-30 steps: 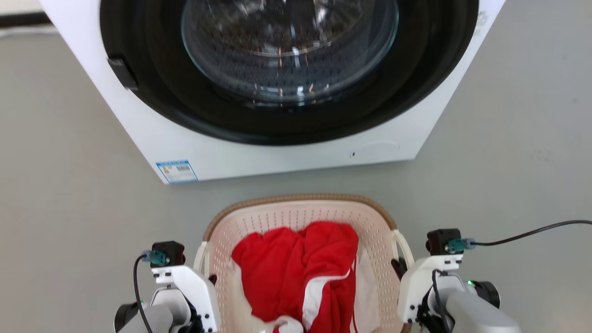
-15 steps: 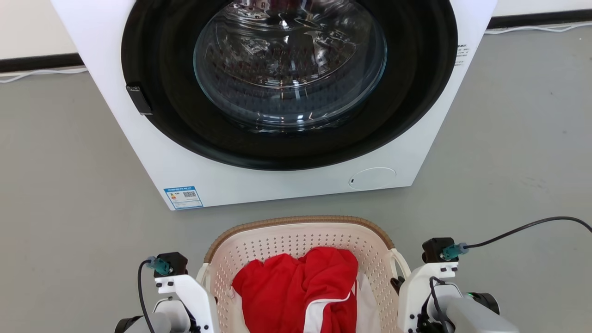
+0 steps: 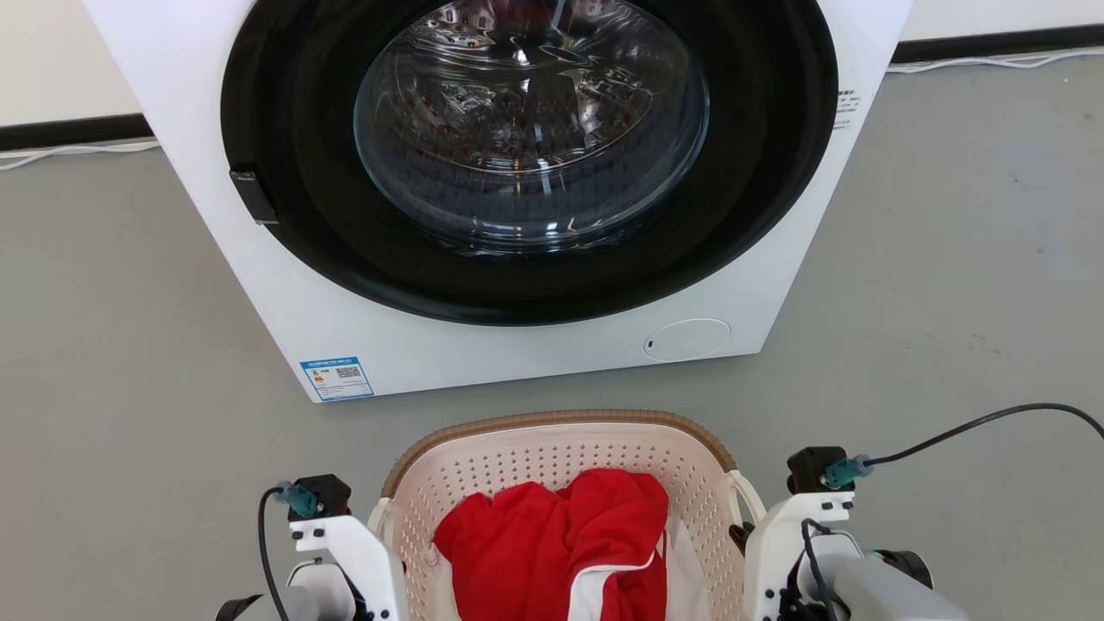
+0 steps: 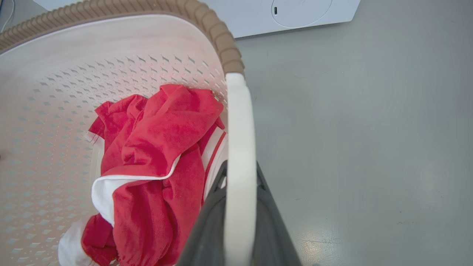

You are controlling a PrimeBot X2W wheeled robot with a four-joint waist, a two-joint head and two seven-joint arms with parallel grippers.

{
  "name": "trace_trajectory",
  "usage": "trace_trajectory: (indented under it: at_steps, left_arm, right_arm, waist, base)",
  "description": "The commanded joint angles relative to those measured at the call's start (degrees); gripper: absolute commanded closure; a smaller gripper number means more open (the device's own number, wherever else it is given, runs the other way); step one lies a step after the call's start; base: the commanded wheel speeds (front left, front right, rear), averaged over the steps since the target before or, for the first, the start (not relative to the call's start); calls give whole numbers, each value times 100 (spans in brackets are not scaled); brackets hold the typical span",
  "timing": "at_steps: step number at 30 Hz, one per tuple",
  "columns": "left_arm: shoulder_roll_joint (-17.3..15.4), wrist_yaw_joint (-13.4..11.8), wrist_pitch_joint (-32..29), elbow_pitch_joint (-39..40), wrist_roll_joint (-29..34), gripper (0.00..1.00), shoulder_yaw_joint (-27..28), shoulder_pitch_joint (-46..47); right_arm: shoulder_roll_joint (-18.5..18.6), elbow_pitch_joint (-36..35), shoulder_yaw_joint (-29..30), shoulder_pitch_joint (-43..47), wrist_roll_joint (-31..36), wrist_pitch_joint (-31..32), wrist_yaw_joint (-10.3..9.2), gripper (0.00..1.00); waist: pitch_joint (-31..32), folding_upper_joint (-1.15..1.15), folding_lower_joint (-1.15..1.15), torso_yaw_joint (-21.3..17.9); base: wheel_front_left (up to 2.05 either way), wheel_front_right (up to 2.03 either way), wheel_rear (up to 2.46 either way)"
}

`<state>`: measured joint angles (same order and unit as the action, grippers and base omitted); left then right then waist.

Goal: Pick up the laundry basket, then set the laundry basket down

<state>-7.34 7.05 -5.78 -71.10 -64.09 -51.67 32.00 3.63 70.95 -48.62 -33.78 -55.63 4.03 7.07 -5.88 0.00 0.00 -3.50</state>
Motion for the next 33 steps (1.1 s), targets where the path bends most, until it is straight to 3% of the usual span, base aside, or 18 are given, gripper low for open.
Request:
trace_trajectory:
  at_steps: [1, 25, 33]
  left_arm:
    - [-126, 44, 42, 31, -39, 100, 97, 108]
    - [-100, 44, 109, -10, -289, 100, -68, 126]
    - [-149, 44, 261, -13, -284, 100, -120, 388]
  right_arm:
    - [39, -71, -106, -69, -62, -74, 42, 100]
    - [93, -51, -531, -151, -390, -168, 42, 100]
    - [152, -57, -650, -362, -439, -266, 42, 100]
  waist:
    - [1, 0, 0, -3]
    - [-19, 0, 0, -30]
    - [-422, 0, 0, -34]
  base:
    - [0, 0, 0]
    - [0, 0, 0]
    - [0, 0, 0]
